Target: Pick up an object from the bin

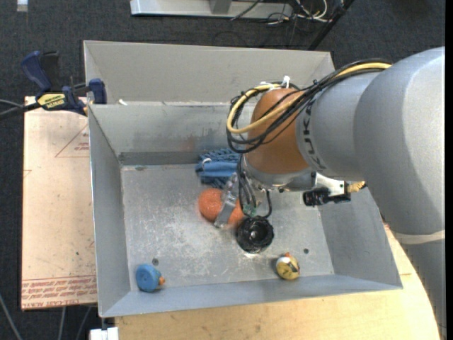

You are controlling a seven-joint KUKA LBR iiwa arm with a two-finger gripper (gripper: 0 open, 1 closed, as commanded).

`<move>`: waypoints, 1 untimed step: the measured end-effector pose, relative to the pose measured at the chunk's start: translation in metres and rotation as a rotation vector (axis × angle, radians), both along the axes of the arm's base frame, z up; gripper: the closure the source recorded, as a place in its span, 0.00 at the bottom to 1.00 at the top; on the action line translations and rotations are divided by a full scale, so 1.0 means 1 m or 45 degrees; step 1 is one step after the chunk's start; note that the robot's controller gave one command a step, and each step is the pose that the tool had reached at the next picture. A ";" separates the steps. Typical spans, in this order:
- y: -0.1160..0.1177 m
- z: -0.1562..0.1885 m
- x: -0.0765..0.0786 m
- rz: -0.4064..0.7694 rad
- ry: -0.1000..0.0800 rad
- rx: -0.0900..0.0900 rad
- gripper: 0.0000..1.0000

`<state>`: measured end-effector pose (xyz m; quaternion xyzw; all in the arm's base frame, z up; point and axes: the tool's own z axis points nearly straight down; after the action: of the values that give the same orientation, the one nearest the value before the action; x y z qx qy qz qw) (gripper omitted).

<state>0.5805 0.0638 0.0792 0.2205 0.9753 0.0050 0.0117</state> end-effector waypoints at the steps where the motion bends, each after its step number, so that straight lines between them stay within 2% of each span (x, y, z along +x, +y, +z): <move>1: 0.064 0.077 0.023 0.416 -0.004 -0.008 1.00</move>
Offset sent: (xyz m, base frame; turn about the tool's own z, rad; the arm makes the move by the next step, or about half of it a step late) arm 0.0000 0.0000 0.0000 0.0000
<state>0.6039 0.1282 0.1557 0.0588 0.9982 0.0040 0.0129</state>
